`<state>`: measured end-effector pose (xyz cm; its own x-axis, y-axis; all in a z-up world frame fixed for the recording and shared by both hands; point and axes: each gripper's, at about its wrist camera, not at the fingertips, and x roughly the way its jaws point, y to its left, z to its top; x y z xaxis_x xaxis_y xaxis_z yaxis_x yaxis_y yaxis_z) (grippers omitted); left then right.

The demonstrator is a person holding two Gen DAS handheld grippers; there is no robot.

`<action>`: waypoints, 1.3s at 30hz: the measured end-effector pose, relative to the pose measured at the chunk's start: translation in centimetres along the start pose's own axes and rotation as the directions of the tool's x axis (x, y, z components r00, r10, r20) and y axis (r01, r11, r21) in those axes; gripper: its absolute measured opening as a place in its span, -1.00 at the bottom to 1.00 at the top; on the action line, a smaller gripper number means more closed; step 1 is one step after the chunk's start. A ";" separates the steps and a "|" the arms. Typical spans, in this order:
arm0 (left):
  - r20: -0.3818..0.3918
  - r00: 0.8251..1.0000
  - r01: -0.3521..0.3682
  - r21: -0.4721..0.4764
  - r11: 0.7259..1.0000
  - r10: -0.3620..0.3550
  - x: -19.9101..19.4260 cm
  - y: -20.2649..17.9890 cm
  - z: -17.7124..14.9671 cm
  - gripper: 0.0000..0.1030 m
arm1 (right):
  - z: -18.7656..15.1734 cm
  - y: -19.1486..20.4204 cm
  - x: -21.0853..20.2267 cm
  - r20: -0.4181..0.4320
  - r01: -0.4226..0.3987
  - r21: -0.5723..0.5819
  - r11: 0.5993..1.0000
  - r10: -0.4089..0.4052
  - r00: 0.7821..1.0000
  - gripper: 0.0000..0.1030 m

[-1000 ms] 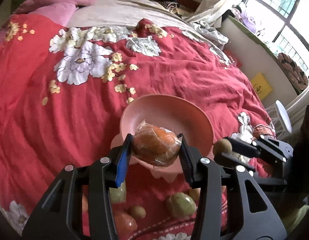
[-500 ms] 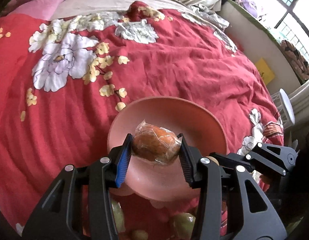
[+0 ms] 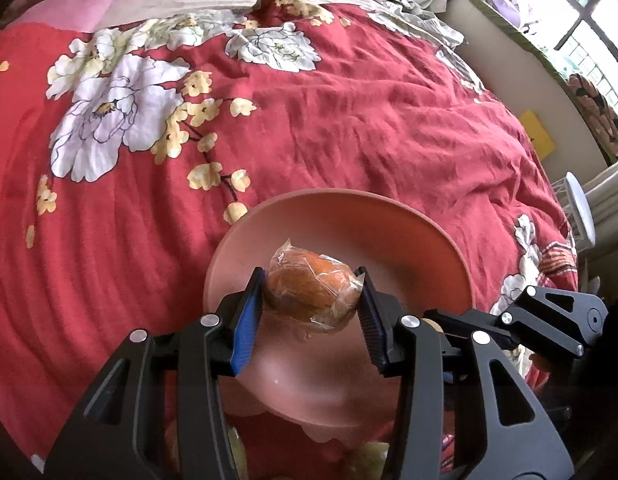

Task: Organize fruits
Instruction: 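Carry the wrapped orange with left gripper while right gripper carries brown fruit into pink bowl, then open left gripper releasing the orange while right gripper releases the brown fruit in bowl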

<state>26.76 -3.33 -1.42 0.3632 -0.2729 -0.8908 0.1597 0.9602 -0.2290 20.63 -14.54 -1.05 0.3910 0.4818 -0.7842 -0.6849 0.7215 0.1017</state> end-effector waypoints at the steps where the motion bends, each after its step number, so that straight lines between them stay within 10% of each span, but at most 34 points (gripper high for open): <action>1: 0.000 1.000 0.001 0.000 1.000 -0.001 0.0 0.0 0.0 -0.29 | 0.0 0.0 0.1 -0.005 0.000 -0.002 1.000 0.000 1.000 -0.51; 39: -0.007 1.000 0.002 -0.021 1.000 -0.002 0.7 0.3 -0.3 -0.25 | -0.7 0.3 -0.7 0.017 -0.022 0.018 1.000 0.021 1.000 -0.36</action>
<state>26.84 -3.23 -2.22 0.3564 -0.2744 -0.8931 0.1407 0.9608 -0.2390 19.67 -15.01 -0.90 0.3868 0.5056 -0.7712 -0.6823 0.7195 0.1295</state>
